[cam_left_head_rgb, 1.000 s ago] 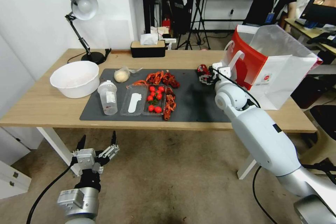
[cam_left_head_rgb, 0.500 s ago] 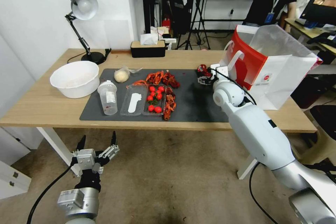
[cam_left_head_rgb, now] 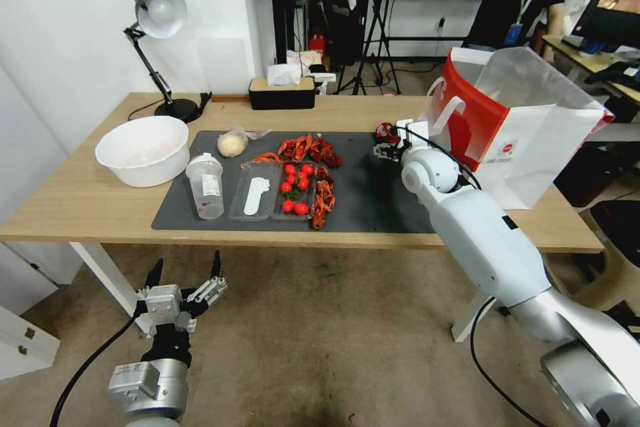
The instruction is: Pick up the trash from the table and place it into the takeout bag.
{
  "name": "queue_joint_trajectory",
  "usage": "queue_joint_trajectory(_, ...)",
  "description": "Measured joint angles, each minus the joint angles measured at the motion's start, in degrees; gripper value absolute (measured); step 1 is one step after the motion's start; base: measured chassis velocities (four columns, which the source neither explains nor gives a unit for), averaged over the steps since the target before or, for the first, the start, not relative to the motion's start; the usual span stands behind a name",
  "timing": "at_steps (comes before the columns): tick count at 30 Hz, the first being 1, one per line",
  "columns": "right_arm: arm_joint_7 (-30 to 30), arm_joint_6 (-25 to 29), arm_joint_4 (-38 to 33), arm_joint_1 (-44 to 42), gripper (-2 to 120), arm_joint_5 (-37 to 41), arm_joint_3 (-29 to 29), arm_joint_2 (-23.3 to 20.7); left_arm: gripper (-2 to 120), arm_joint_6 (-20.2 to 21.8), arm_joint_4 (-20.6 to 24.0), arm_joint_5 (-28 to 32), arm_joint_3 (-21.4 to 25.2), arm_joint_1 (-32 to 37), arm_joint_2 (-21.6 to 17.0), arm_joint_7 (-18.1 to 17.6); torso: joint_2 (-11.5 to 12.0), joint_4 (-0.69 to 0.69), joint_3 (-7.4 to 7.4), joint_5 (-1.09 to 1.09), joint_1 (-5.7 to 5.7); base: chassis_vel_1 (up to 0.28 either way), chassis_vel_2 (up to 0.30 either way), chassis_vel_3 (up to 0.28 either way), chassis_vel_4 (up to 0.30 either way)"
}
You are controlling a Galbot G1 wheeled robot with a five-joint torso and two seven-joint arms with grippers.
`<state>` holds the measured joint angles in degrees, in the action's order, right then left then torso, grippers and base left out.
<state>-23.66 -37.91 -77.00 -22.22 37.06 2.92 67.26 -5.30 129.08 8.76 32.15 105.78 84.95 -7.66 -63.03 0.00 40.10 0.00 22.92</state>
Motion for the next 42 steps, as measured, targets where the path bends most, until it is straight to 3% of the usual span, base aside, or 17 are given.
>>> queue_joint_trajectory(42, 4.32, 1.0, 9.03, 2.71, 100, 0.06, 0.65, 1.25, 100, 0.08, 0.58, -0.1, -0.06, 0.43, 0.09, -0.08, 0.0, 0.0, 0.0, 0.0, 0.0, 0.0, 0.0, 0.0, 0.0)
